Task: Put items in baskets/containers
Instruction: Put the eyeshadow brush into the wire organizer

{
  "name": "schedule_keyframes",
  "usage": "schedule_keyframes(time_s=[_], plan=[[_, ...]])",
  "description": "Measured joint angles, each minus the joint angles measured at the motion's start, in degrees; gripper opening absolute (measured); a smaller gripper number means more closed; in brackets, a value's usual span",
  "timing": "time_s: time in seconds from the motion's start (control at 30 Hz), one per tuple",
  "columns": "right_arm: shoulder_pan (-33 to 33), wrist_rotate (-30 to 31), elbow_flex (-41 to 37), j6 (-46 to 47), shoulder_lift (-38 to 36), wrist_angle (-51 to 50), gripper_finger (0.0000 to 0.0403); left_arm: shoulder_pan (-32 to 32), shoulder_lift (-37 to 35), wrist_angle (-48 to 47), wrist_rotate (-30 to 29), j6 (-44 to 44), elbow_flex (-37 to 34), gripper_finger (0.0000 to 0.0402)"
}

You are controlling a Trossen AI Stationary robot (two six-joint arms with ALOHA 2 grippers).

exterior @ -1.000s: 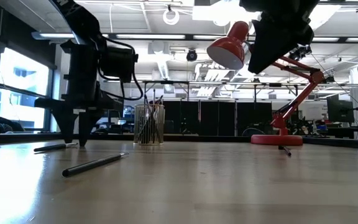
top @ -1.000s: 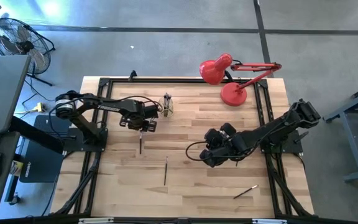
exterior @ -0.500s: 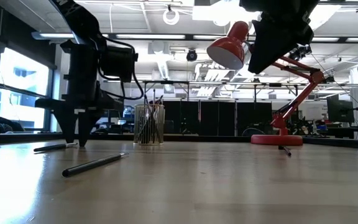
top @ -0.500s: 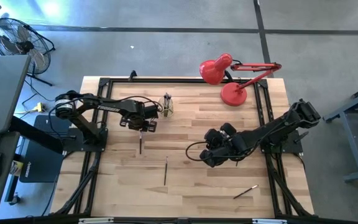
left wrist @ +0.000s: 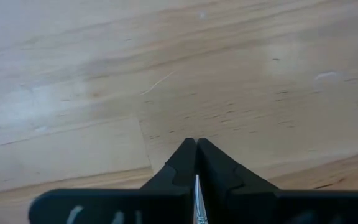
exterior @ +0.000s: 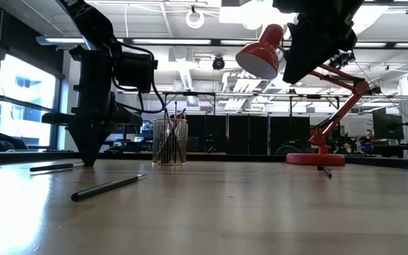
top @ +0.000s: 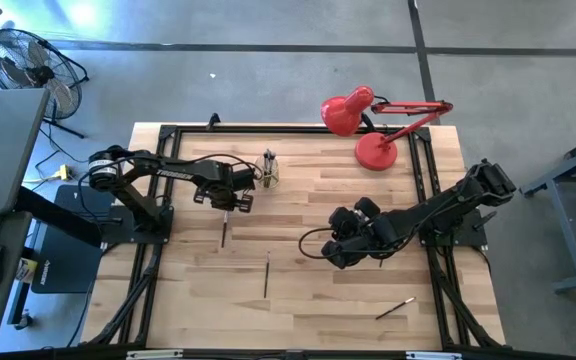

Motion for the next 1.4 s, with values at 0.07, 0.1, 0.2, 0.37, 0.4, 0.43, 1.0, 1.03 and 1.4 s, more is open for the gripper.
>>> schedule_keyframes(time_s=[0.07, 0.1, 0.2, 0.37, 0.4, 0.43, 1.0, 1.03, 1.4], plan=[[0.0, 0.0, 0.0, 0.0, 0.0, 0.0, 0.0087, 0.0, 0.0, -0.1, 0.3, 0.0, 0.0, 0.0003], [0.0, 0.0, 0.0, 0.0, 0.0, 0.0, 0.0087, 0.0, 0.0, -0.2, 0.6, 0.0, 0.2, 0.0003], [0.0, 0.0, 0.0, 0.0, 0.0, -0.2, 0.0087, -0.8, 0.2, -1.0, 0.5, 0.4, 1.1, 0.0002], [0.0, 0.0, 0.0, 0.0, 0.0, -0.9, 0.0087, -3.4, -1.0, -2.5, -0.9, 0.4, 4.8, 0.0001], [0.0, 0.0, 0.0, 0.0, 0.0, -1.0, 0.0087, -3.9, -1.3, -2.8, -1.6, 0.4, 5.4, 0.0001], [0.0, 0.0, 0.0, 0.0, 0.0, -1.1, 0.0087, -4.4, -2.0, -4.2, -2.1, 0.5, 6.0, 0.0001], [1.0, -7.1, -18.7, 5.6, -9.6, 13.7, 0.0027, -9.4, -19.1, 2.3, -20.8, 10.3, 13.7, 0.0], [1.3, -8.0, -21.8, 5.6, -11.6, 17.8, 0.0016, -9.4, -19.6, 4.9, -20.9, 12.8, 13.8, 0.0], [3.5, -7.6, -50.3, 3.0, -28.7, 66.8, 0.0014, -0.7, -20.7, 24.2, -12.5, 35.8, 13.8, 0.0]])
